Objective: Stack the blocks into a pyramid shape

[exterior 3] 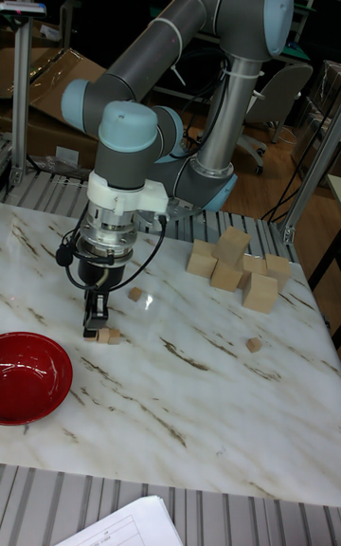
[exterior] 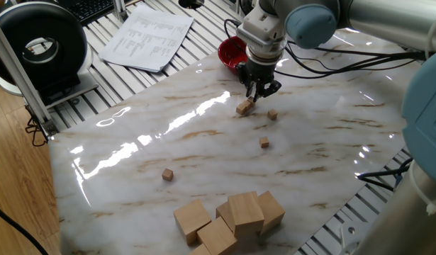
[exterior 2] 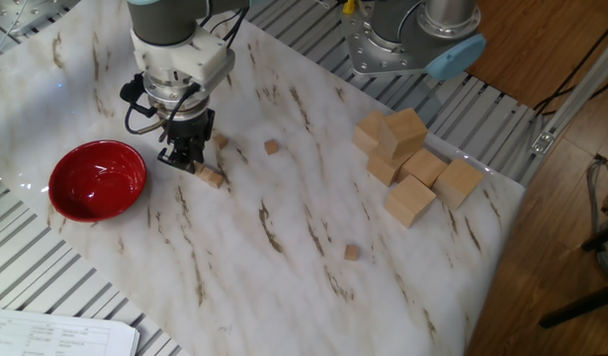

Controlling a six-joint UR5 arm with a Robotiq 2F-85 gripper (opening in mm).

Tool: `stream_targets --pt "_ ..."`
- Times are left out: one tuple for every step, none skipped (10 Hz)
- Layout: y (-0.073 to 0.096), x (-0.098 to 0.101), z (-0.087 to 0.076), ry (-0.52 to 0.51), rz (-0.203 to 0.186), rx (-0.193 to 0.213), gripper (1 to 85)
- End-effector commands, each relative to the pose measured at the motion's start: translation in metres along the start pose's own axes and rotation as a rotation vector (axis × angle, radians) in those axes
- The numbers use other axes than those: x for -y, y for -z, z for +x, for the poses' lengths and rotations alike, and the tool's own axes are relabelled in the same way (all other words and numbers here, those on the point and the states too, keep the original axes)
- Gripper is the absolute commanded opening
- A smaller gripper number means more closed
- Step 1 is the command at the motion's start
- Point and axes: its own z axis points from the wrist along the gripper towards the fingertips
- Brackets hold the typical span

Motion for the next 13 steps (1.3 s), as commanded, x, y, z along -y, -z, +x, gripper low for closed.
stream_targets --pt "0.0007 0.0037 -0.0018 0.007 0.010 0.011 32.3" --pt "0.0005 0.0033 -0.0038 0.006 0.008 0.019 33.0" --pt "-0.0001 0.0036 -0.0041 0.009 0.008 0.019 33.0" --pt "-0.0013 0.0044 -0.0051 0.015 0.009 0.023 33.0" --pt "-0.0021 0.0051 -0.0048 0.012 0.011 0.023 32.0" --pt "-0.0016 0.0058 -0.0045 0.009 0.016 0.024 28.7" --pt "-0.0010 0.0042 -0.0023 0.006 0.019 0.023 24.7" --pt "-0.0020 0.0019 -0.0001 0.007 0.022 0.025 23.7" --pt "-0.0018 0.0015 0.0020 0.014 0.022 0.017 23.7" --pt "-0.0002 0.0030 0.0027 0.024 0.025 0.009 24.0" --pt "0.0025 0.0059 0.0015 0.029 0.030 0.001 24.7" --pt "0.0036 0.0059 -0.0009 0.021 0.025 0.003 25.7" --pt "0.0025 0.0059 -0.0013 0.030 0.023 0.006 30.0"
